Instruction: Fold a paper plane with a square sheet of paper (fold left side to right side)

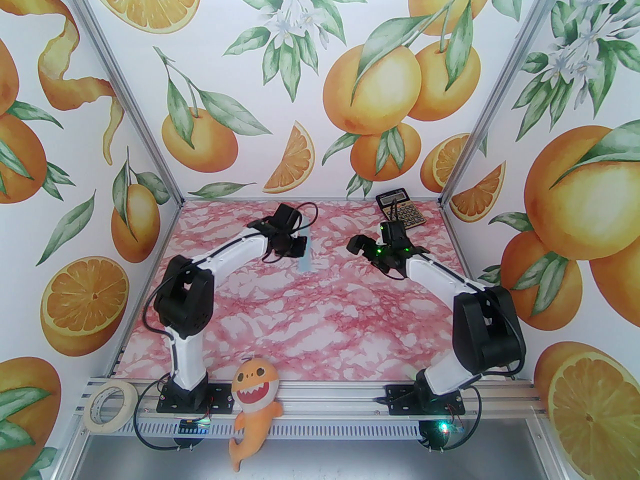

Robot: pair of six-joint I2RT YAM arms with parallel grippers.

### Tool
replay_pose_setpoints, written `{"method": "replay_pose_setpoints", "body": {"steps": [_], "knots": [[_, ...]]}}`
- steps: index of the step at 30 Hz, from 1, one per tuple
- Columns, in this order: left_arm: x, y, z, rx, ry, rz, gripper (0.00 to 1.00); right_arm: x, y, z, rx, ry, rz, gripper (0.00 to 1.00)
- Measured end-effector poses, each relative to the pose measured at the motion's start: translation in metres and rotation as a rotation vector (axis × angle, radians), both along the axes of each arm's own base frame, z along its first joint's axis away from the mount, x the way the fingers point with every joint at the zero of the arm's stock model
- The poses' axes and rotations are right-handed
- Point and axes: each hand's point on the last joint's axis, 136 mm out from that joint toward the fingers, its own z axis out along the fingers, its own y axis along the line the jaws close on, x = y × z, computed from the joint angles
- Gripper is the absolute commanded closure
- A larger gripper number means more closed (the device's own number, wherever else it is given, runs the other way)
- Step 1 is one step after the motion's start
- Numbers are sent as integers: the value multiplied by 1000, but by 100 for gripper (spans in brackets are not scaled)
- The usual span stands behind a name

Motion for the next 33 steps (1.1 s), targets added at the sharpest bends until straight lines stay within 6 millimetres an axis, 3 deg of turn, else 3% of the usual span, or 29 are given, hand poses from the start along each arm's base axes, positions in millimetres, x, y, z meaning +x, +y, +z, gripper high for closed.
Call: {"method": "replay_pose_setpoints", "body": {"steps": [2,5,10,15,16,18,20,21,26,28,33], "knots": [[0,14,10,176,-56,11,100,-4,-5,-4,-19,12,-16,0],[-5,16,14,403,-115,-4,100,-7,-12,-5,-36,11,-38,0],[-14,4,-23,681,-106,-70,100,-9,-19,1,-48,-9,-60,0],[-25,-2,-59,798,-52,-126,75,-10,-21,3,-55,-15,-67,0],[-26,-1,-61,806,-42,-130,60,-10,-22,3,-57,-15,-68,0],[-34,-15,-70,694,18,-142,49,-12,-22,0,-59,-9,-69,0],[-41,-36,-77,541,67,-154,28,-15,-21,-3,-53,3,-62,2],[-45,-46,-78,453,89,-157,24,-16,-19,-5,-45,8,-54,4],[-65,-75,-63,80,184,-173,21,-17,-5,-9,11,23,-9,22],[-62,-71,-51,-43,199,-146,22,-18,7,-14,32,36,25,30],[-37,-23,-28,-200,185,-23,22,-27,68,-27,106,72,168,70]]}}
